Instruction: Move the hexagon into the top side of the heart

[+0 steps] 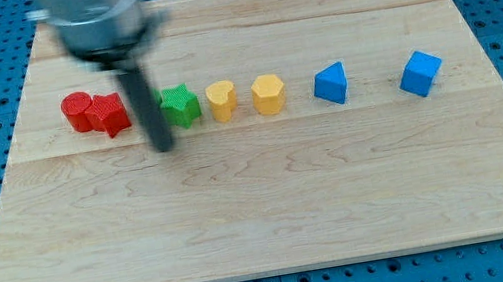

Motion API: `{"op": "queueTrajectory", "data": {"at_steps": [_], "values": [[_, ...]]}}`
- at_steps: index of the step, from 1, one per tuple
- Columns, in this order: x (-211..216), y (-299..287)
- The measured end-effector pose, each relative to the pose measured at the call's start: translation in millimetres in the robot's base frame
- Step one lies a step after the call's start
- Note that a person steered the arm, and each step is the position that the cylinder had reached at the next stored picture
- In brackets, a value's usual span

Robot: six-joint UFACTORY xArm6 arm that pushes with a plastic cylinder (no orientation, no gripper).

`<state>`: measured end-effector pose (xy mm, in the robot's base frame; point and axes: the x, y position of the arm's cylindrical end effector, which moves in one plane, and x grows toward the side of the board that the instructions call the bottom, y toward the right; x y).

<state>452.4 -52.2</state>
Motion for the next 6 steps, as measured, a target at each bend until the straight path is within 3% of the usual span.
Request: {"op": "queueTrajectory", "data": {"at_steps": [1, 2, 3, 4, 5, 6], "values": [[-5, 92], [-16, 119], [-48, 108], [-77, 51], [-67, 66], [-21, 116]]}}
